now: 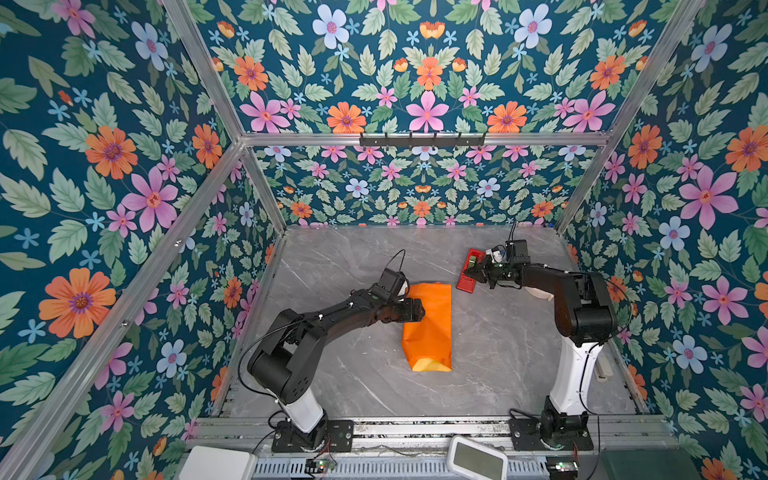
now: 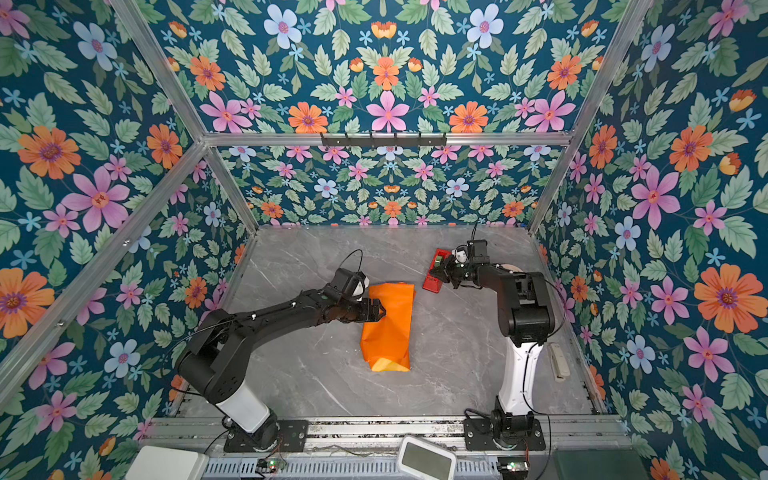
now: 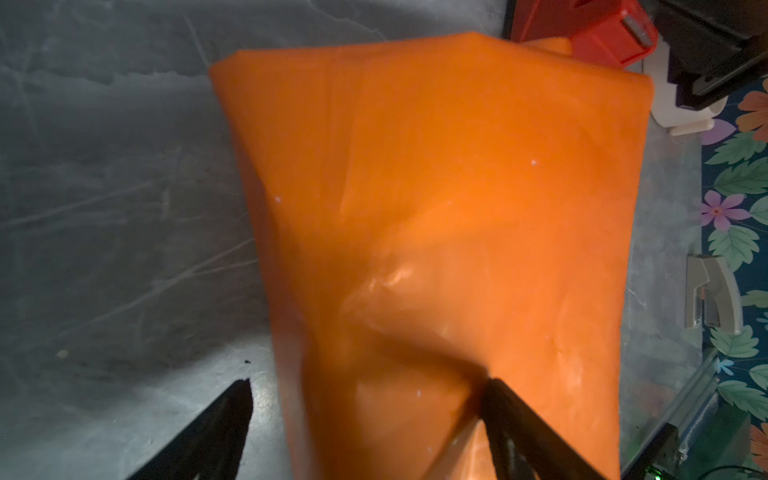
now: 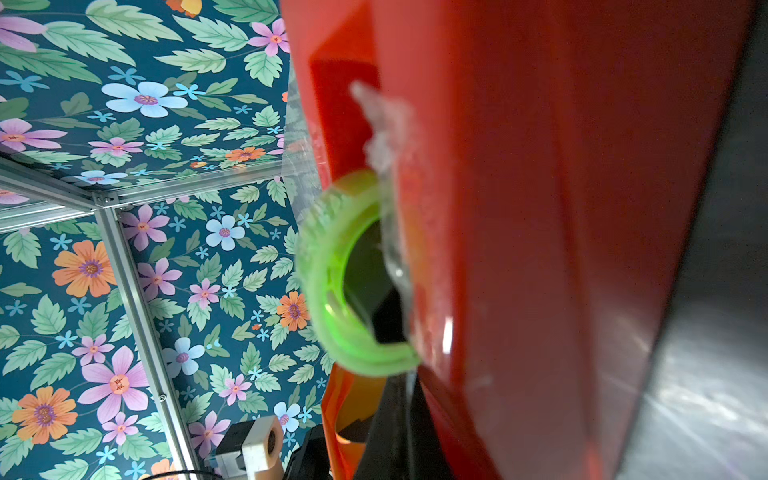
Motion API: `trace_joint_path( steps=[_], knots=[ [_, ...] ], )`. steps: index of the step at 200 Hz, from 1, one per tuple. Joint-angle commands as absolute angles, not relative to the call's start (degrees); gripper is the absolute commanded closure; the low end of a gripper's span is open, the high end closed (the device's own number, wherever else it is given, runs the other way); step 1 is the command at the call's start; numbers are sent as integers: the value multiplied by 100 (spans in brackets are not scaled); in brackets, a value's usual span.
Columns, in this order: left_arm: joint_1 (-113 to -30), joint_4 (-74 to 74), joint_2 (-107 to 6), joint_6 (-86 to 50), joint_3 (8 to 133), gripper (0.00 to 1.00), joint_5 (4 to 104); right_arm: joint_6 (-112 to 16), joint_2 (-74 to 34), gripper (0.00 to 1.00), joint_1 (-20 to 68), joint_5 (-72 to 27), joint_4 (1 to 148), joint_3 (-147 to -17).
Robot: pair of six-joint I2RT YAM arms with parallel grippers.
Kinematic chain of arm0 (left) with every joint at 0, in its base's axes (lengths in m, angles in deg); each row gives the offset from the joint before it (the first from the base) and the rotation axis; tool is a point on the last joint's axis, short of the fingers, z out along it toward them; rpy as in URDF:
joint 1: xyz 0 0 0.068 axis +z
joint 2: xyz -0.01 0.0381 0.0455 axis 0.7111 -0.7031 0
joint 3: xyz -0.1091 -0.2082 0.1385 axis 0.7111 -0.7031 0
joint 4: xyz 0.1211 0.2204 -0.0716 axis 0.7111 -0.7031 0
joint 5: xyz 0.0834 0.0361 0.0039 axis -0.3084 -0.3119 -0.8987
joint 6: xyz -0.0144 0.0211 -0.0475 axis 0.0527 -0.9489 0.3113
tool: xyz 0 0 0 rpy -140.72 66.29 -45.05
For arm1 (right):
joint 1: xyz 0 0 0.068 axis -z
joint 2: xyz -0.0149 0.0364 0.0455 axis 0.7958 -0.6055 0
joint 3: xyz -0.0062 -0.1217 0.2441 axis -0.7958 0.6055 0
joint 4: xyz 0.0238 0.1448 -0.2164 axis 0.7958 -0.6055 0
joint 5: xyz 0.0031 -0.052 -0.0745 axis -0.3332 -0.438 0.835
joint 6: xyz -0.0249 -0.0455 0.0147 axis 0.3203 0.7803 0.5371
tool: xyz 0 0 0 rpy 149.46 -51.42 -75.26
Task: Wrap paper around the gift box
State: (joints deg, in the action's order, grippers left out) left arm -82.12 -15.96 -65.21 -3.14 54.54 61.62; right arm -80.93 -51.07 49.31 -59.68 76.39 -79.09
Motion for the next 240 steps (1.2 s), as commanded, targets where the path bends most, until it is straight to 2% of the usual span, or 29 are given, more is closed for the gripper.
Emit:
trace_joint_path(
  steps=[1, 129, 240],
  knots=[
    [-8215, -2682, -6645, -500, 5372, 12, 5517, -8110, -5083, 100, 4922, -5525, 7275, -7906],
    [-8215, -2682, -6654, -498, 5372, 12, 5515, -9123, -4506, 100, 4875, -6212, 8574, -7573],
    [-8215, -2669, -6663, -501, 5364, 12, 5499, -9330, -3762, 100, 4478, -5953, 8941, -6455]
  ],
)
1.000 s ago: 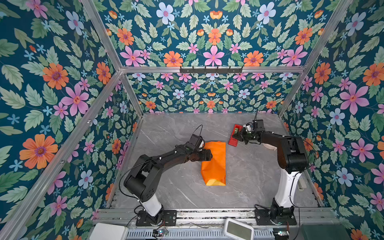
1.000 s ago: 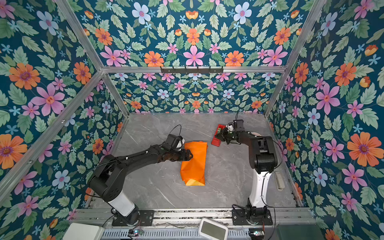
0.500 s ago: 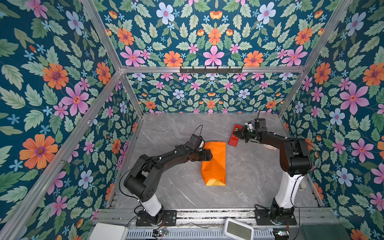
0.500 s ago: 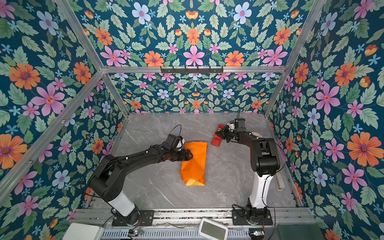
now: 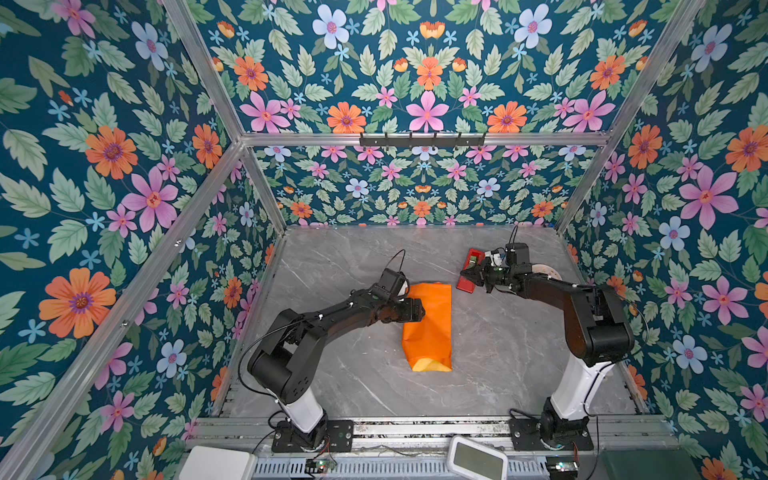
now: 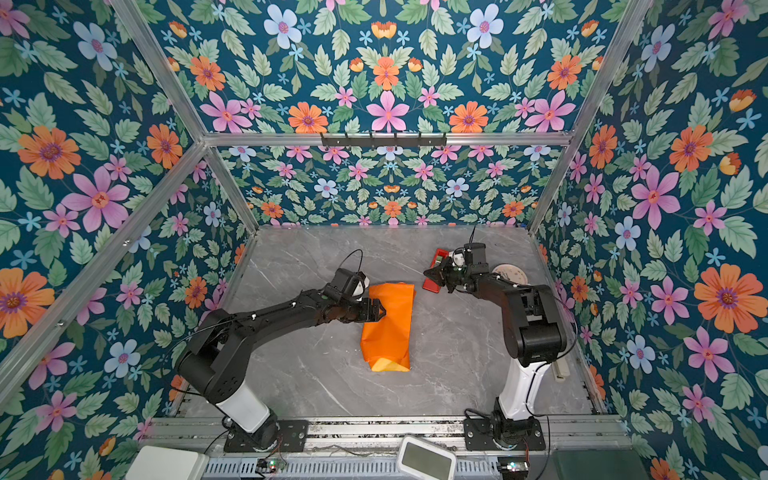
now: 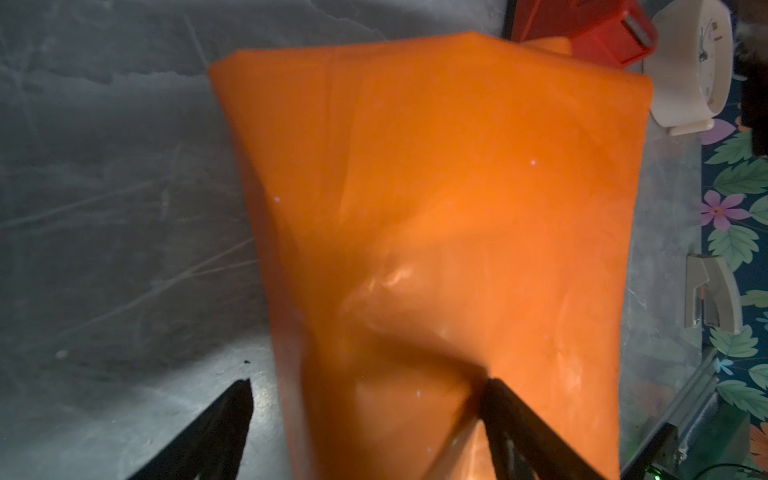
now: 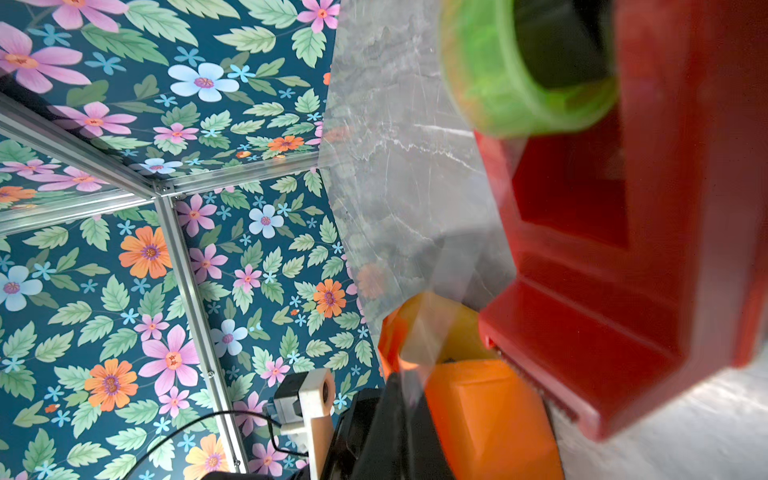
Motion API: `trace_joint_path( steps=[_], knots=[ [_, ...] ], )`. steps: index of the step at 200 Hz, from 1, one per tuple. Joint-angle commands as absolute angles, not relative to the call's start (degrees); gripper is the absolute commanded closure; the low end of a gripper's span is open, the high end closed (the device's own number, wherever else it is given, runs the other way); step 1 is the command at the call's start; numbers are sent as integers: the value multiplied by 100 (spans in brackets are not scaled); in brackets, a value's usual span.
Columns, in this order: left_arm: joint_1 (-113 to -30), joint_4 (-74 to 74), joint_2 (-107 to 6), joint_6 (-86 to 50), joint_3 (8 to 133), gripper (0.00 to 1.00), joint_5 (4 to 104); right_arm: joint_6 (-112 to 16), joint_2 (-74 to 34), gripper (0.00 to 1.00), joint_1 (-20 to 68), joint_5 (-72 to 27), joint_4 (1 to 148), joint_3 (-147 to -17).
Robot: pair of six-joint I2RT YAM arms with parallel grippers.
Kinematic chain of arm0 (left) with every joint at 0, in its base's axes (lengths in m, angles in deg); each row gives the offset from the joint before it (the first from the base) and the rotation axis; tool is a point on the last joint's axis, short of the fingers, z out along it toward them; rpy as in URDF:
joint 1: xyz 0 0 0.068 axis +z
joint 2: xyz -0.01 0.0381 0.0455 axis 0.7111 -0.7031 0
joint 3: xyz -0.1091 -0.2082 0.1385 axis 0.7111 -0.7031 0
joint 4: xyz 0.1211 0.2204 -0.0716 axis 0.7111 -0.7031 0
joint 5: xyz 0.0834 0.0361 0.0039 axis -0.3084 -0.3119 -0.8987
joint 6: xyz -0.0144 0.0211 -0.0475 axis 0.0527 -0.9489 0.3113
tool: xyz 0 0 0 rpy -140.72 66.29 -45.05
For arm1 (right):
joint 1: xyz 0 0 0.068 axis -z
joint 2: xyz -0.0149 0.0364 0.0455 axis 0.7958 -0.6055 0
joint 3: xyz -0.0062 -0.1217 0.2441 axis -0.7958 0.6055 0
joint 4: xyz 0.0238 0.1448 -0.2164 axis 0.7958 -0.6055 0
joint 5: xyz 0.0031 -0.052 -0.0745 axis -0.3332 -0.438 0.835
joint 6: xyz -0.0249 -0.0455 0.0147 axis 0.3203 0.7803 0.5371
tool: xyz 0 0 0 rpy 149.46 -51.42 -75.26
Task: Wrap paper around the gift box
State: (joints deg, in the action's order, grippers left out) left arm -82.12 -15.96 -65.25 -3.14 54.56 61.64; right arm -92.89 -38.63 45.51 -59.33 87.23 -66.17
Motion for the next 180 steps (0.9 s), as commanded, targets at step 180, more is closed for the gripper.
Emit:
trace_joint_path(
  steps=[180],
  knots=[
    [-8215, -2647, -6716, -498, 5381, 12, 5517, -9203, -4006, 100, 4434, -5740, 9010, -5941]
  ],
)
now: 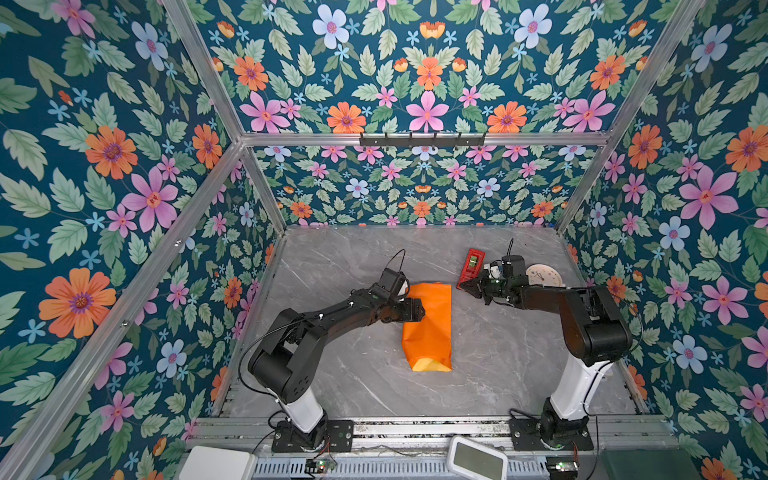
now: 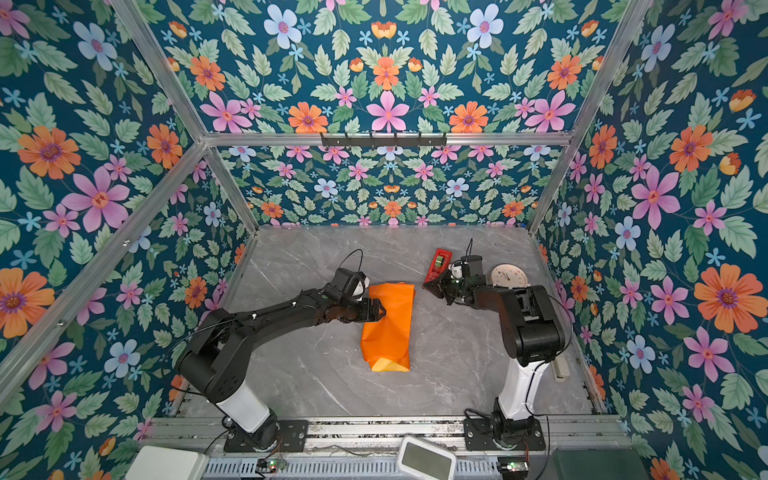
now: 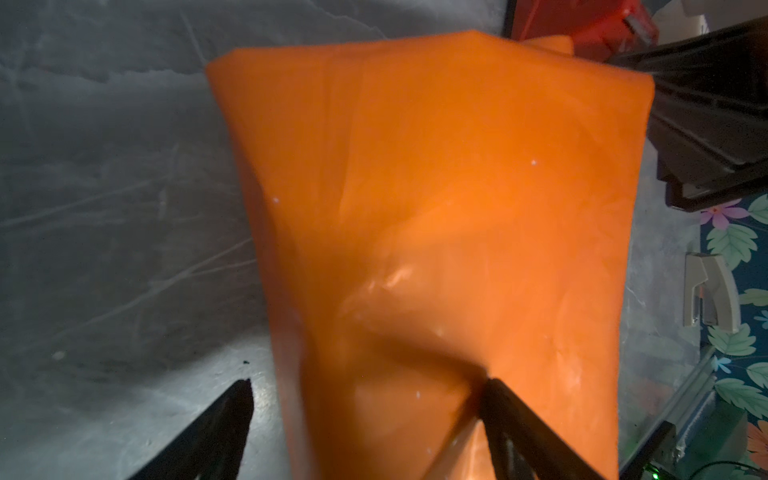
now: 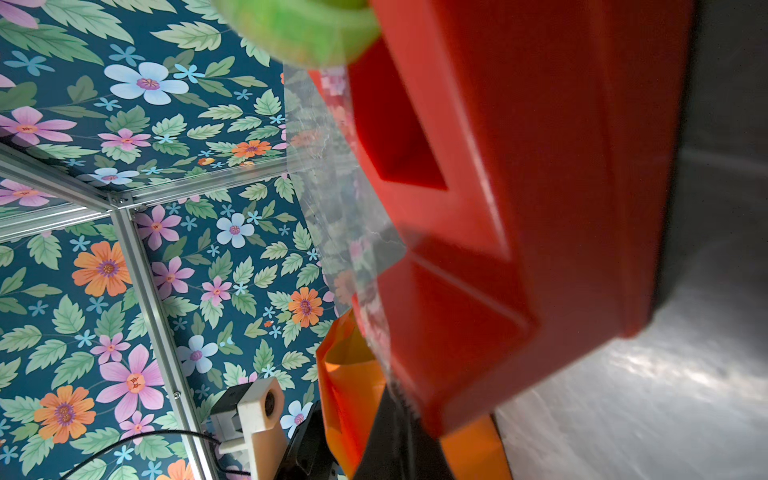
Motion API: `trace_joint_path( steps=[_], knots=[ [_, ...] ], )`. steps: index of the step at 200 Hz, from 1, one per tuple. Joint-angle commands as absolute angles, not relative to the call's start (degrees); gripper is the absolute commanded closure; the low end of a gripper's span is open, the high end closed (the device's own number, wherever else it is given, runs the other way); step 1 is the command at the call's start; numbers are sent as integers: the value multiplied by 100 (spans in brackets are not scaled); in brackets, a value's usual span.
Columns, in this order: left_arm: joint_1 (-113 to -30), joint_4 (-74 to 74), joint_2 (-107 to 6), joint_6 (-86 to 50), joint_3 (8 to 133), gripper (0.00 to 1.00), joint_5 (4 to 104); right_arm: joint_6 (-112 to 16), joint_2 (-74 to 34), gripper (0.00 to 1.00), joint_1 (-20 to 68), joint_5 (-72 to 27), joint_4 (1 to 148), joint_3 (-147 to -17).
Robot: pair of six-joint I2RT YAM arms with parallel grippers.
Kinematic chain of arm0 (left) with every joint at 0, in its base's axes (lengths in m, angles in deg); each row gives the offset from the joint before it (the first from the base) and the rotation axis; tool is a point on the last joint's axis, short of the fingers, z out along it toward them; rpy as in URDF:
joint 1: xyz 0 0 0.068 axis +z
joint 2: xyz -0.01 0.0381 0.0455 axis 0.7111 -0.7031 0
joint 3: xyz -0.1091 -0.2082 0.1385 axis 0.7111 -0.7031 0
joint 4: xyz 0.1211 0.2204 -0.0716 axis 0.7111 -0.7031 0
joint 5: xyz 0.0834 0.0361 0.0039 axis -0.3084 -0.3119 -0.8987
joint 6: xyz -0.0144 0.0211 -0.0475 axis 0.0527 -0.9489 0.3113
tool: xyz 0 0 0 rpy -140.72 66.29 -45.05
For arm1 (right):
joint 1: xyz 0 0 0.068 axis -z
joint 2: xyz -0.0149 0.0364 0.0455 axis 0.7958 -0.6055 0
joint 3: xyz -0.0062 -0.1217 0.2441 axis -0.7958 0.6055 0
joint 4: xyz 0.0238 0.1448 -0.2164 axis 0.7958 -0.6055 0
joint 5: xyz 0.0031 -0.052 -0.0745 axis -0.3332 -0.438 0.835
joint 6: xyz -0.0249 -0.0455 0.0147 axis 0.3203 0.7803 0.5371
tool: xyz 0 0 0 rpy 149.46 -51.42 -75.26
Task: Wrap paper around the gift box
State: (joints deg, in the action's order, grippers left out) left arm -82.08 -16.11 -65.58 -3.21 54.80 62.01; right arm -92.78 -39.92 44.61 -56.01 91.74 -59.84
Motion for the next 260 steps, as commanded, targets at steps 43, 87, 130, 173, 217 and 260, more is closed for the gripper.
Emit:
trace_joint_path(
  steps=[43, 87, 130, 173, 217, 260],
  knots=[
    [-8215, -2639, -6707, -498, 5370, 12, 5517, -9032, -4036, 100, 4438, -5541, 8786, -5893],
    [-8215, -2629, -6707, -498, 5339, 12, 5526, -8777, -4148, 100, 4471, -5208, 8491, -5884],
    [-8215, -2620, -6707, -507, 5337, 12, 5526, -8539, -4363, 100, 4614, -5078, 8345, -5984],
    [-8215, -2612, -6715, -507, 5320, 12, 5526, -8521, -3704, 100, 4611, -5098, 8660, -5670],
    [-8215, -2629, -6724, -502, 5328, 12, 5526, -8891, -1898, 100, 4015, -4077, 9504, -4615],
    [-8215, -2632, -6733, -501, 5320, 12, 5526, -8771, -1009, 100, 2578, -2165, 9818, -4174]
  ],
)
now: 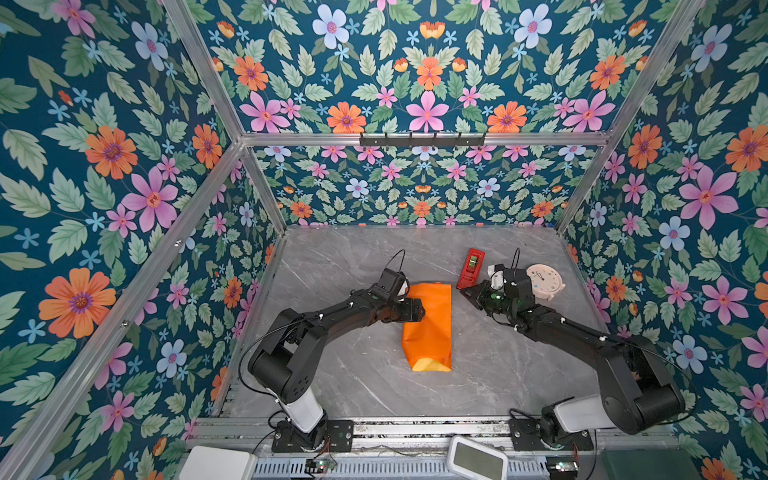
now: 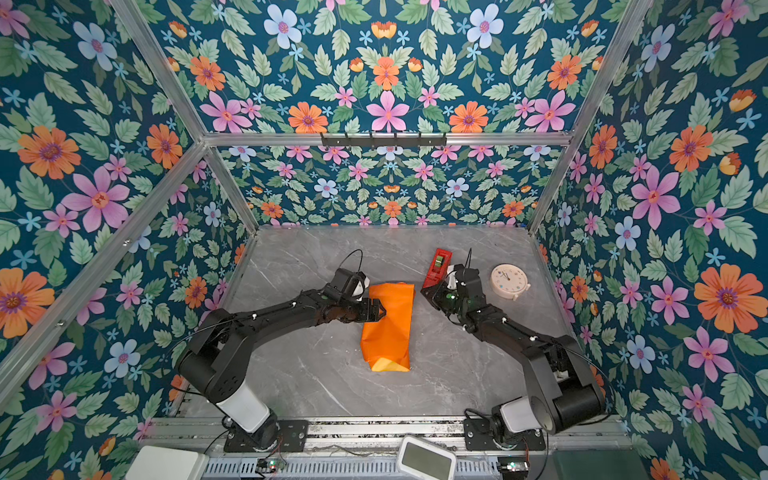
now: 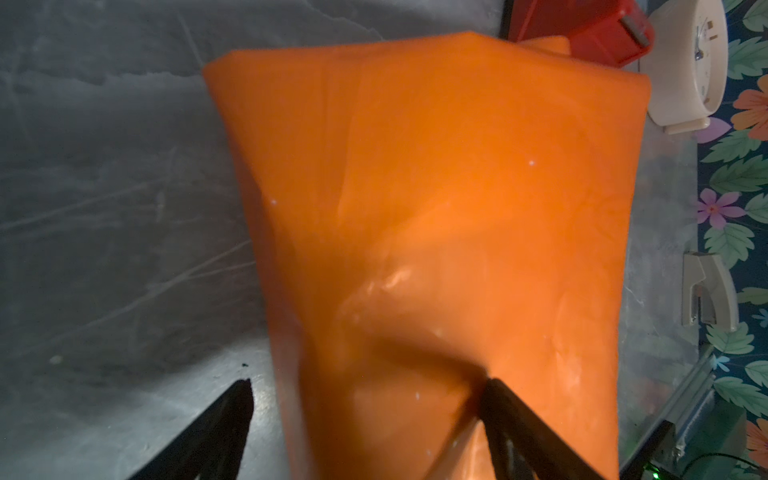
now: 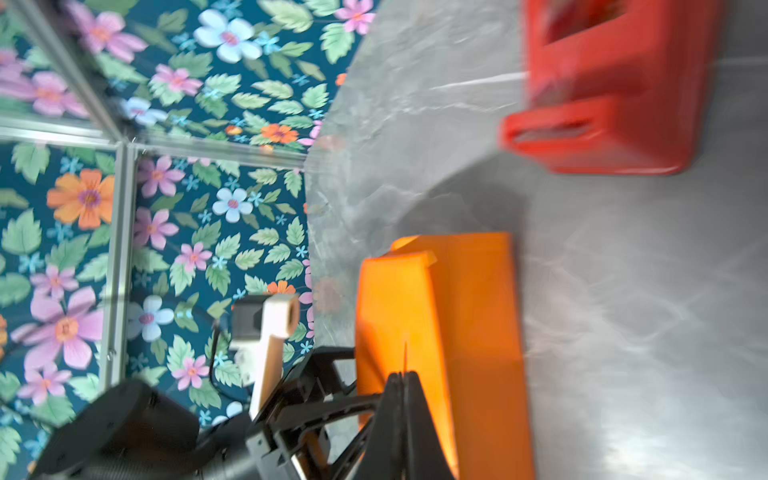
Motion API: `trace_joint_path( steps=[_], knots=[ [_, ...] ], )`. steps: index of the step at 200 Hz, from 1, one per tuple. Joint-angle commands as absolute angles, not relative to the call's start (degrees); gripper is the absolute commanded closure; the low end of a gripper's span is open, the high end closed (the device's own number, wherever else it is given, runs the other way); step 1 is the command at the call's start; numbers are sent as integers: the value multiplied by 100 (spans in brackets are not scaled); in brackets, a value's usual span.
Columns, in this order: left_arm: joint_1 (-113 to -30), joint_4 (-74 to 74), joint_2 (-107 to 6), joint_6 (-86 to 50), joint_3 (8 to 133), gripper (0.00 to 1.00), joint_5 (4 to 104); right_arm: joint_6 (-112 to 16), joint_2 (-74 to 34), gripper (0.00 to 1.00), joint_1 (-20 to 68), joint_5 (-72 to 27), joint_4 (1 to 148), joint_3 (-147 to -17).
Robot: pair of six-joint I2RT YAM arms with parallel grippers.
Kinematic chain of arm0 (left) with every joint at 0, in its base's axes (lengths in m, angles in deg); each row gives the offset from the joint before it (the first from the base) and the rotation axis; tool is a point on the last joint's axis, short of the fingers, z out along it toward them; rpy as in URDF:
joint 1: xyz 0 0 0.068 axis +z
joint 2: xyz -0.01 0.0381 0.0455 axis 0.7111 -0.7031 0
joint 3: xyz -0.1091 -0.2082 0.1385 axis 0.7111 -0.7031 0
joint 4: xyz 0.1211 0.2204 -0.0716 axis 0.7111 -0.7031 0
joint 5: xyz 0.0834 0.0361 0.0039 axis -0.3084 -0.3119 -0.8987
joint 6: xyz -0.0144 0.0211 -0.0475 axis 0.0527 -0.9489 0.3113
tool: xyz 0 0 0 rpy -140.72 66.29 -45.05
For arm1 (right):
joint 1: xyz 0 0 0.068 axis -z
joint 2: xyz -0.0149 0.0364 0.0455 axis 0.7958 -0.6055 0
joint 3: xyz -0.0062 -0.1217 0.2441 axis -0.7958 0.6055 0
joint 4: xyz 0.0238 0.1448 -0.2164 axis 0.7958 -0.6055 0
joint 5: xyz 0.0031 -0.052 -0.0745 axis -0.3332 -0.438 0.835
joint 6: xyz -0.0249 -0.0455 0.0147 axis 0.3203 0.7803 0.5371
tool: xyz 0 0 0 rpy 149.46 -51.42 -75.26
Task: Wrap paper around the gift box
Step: 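Move the right gripper to the orange-wrapped box beside the left gripper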
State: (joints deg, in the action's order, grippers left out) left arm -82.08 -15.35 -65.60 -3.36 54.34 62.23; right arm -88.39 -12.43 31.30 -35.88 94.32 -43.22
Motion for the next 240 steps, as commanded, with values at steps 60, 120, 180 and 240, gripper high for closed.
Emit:
trace_joint_path(
  steps=[60, 120, 180, 240],
  knots=[
    [-8215, -2636, -6760, -507, 5354, 12, 5543, -8427, -1119, 100, 1172, 186, 10464, -3732],
    [-8215, -2664, -6743, -525, 5359, 12, 5526, -8526, -1508, 100, 777, 846, 10748, -3583],
    [-8215, -2656, -6742, -551, 5337, 12, 5521, -8637, -1728, 100, 744, 870, 10858, -3499],
    [-8215, -2647, -6751, -560, 5328, 12, 5543, -8541, -1749, 100, 726, 886, 10951, -3352]
  ],
)
